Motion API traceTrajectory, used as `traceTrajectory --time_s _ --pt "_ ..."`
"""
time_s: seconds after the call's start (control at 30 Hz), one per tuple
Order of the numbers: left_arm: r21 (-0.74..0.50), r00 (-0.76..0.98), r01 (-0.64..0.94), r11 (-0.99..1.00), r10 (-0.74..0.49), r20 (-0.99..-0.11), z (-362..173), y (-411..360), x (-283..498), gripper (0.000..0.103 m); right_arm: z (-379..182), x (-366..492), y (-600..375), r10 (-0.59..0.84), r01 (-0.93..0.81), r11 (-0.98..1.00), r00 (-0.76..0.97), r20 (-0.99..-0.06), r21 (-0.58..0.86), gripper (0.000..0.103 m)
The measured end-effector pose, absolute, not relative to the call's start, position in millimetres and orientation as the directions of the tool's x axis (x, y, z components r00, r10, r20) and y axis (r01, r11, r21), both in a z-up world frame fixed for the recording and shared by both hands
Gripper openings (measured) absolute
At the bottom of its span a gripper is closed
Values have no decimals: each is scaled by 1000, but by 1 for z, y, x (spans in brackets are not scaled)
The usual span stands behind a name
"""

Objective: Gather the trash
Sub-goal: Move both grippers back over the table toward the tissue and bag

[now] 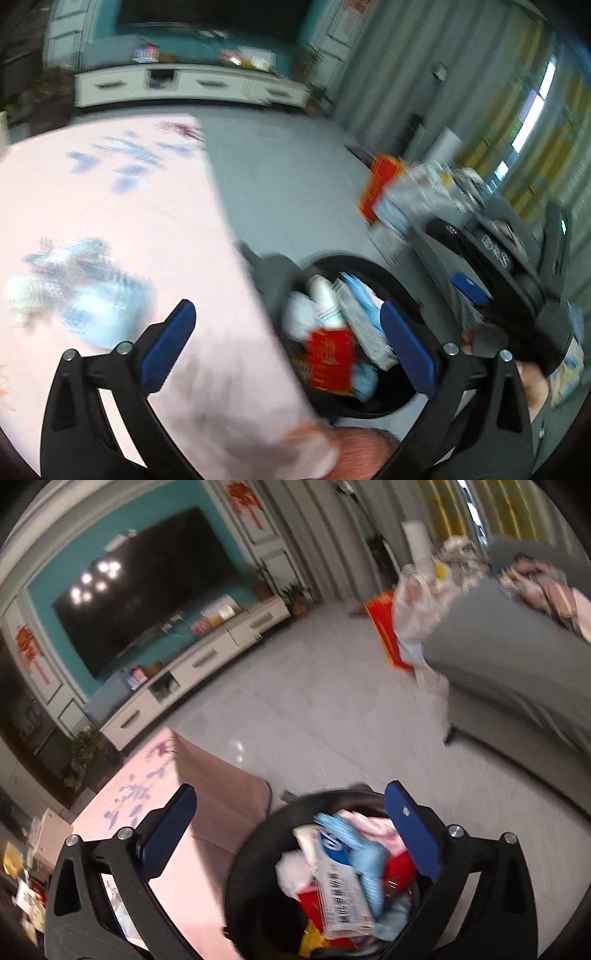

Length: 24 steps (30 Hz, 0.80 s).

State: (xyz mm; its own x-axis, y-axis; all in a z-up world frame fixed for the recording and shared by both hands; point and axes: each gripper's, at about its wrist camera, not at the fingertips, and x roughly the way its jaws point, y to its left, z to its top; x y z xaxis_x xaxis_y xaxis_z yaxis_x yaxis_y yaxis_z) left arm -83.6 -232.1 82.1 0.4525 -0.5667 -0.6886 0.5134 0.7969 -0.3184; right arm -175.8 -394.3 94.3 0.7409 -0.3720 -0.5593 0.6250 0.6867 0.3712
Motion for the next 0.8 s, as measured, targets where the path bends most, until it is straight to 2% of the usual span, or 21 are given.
traceTrajectory --time_s 0.13,0.23,0.3,0.4,0.5,0.8 --pt "-303 535 452 839 -527 -660 100 -171 -66 100 105 -155 -353 -381 550 791 786 -487 269 100" --pt "-283 624 360 889 -455 -635 91 -131 -54 100 106 -138 -319 -382 512 832 808 -449 214 100" --pt "-272 653 279 921 -390 -650 77 -113 -45 100 100 -125 -301 -385 510 843 795 -469 173 100" --pt "-252 624 239 938 -347 -701 54 -97 -29 100 81 -101 -274 -337 461 878 787 -517 130 100" --pt "-280 595 231 932 -364 -717 44 -86 -17 100 63 -82 -256 -300 415 905 779 -551 93 100" --pt "-234 621 156 960 -279 -732 36 -59 -4 100 39 -65 -225 -295 369 929 772 -563 20 100"
